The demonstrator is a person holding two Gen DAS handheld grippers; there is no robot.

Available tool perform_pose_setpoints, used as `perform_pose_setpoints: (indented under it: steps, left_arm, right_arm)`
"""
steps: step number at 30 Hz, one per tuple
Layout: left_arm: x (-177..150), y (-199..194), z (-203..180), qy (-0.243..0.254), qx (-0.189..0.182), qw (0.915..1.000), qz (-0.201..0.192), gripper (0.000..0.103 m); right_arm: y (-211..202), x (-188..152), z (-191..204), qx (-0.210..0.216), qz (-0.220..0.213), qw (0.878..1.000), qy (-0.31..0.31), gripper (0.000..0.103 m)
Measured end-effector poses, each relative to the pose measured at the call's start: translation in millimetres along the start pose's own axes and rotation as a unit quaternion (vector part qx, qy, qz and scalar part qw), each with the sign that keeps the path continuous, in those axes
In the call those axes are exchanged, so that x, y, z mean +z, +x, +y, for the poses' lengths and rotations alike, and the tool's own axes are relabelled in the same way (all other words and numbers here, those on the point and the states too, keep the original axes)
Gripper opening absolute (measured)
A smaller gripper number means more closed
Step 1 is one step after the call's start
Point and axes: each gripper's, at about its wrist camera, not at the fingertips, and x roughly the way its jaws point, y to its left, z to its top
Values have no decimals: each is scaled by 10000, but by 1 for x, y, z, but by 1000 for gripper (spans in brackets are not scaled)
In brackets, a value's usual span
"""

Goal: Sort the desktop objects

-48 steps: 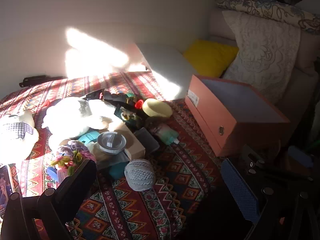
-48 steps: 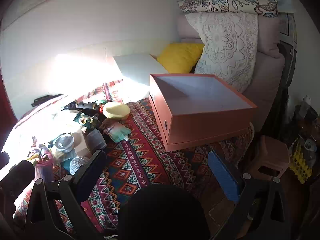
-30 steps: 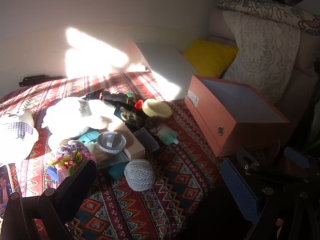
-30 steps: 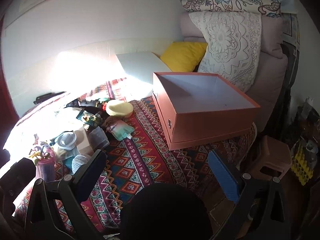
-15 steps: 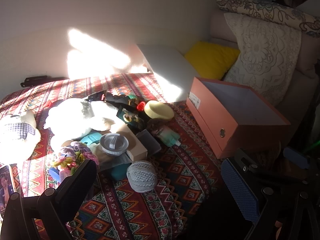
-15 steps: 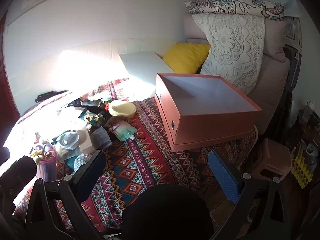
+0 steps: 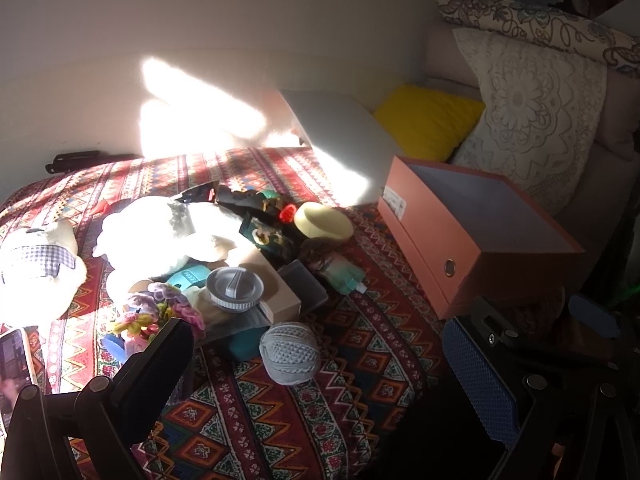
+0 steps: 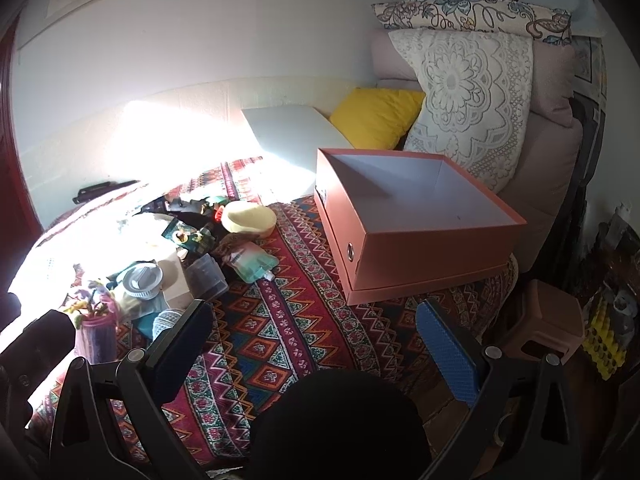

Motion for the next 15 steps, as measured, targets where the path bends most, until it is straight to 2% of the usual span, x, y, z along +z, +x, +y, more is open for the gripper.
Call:
perform_pose_setpoints:
  steps: [3,8,15]
  left_arm:
    - [-2,2,8,-57,114,9999,18,103]
    - [-7,10,33,-255,512,9983,74,103]
    - [-17,21,76,-560,1051,9927,215,103]
  right_arm:
    - [4,0,9,98,15,9999,-49,103]
    - [16,2,32,339,8,9993,-186,103]
    - [43,-6,78,903,188,9944,-506,103]
